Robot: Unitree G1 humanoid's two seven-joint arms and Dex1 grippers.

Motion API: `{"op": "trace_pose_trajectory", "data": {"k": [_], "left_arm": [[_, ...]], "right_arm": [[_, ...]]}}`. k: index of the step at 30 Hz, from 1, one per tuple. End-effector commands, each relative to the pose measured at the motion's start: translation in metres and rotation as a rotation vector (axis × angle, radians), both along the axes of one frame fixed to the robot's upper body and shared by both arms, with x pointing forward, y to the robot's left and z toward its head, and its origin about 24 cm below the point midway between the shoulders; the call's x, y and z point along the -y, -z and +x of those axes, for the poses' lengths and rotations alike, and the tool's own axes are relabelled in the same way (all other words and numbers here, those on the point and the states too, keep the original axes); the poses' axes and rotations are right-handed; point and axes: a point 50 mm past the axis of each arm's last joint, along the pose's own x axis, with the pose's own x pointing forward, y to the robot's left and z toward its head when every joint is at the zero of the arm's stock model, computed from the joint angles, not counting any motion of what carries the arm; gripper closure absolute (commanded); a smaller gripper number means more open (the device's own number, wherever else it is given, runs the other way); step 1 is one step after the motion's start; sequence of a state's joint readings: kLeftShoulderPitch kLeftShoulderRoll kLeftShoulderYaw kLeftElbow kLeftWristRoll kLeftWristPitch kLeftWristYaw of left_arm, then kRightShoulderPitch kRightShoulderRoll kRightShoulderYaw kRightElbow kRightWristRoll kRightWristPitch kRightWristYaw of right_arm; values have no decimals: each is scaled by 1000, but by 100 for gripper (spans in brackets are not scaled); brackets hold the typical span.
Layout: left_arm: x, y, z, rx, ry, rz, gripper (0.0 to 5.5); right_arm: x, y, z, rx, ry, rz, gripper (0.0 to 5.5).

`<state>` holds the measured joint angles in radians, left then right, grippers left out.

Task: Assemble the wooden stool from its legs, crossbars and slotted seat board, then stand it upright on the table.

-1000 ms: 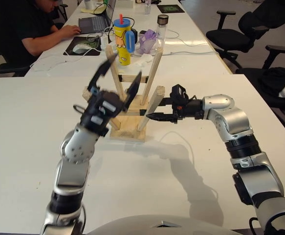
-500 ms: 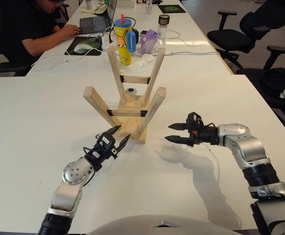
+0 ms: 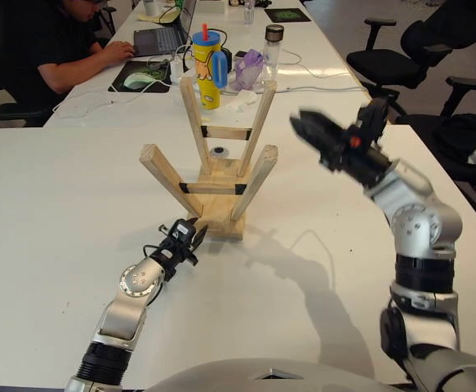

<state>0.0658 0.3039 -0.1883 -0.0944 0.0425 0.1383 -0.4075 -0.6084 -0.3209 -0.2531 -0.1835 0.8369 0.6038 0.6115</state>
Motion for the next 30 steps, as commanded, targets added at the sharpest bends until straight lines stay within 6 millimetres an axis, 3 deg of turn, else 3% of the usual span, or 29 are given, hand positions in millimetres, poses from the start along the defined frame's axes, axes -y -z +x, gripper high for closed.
{"op": "trace_pose_trajectory", "data": {"k": [1,4,5,7,8,9,11,12,13,14,15,17,19,22,24,26,27,28,30], "left_arm": [[0,23,-4,-146,24,76,391],[0,31,-4,-197,39,109,391],[0,32,-5,-206,37,112,391],[1,33,-5,-218,35,108,391],[1,33,-5,-220,34,107,391],[2,34,-5,-223,36,105,391],[4,34,-5,-229,43,107,391],[6,35,-4,-235,52,107,391],[7,35,-3,-239,64,110,391],[8,37,-4,-247,68,112,391],[7,39,-6,-257,64,113,391],[6,42,-9,-270,55,114,391],[7,46,-11,-286,55,115,391],[8,48,-12,-295,52,113,391],[7,50,-12,-300,52,115,391],[7,51,-12,-303,48,117,391],[7,52,-12,-305,48,118,391],[7,52,-12,-305,50,120,391],[9,51,-10,-302,54,119,391]], "right_arm": [[-18,-60,-10,154,-61,161,379],[-26,-81,-16,204,-87,210,379],[-31,-80,-17,194,-109,206,379],[-46,-56,-12,77,-133,159,379],[-61,-17,-3,-106,-124,76,379],[-75,39,1,-332,-99,-85,379],[-80,147,-13,-687,-29,-392,379],[-72,179,-21,-752,30,-490,379],[-68,187,-23,-784,52,-481,379],[-69,174,-18,-735,49,-425,379],[-72,145,-9,-626,32,-327,379],[-75,75,2,-386,-37,-90,379],[-64,8,0,-167,-111,122,379],[-45,-56,-18,43,-237,339,379],[-38,-74,-26,98,-285,441,379],[-45,-65,-23,34,-285,430,379],[-54,-47,-14,-65,-234,374,379],[-68,-8,1,-250,-135,225,379],[-89,103,6,-595,21,-219,379]]}}
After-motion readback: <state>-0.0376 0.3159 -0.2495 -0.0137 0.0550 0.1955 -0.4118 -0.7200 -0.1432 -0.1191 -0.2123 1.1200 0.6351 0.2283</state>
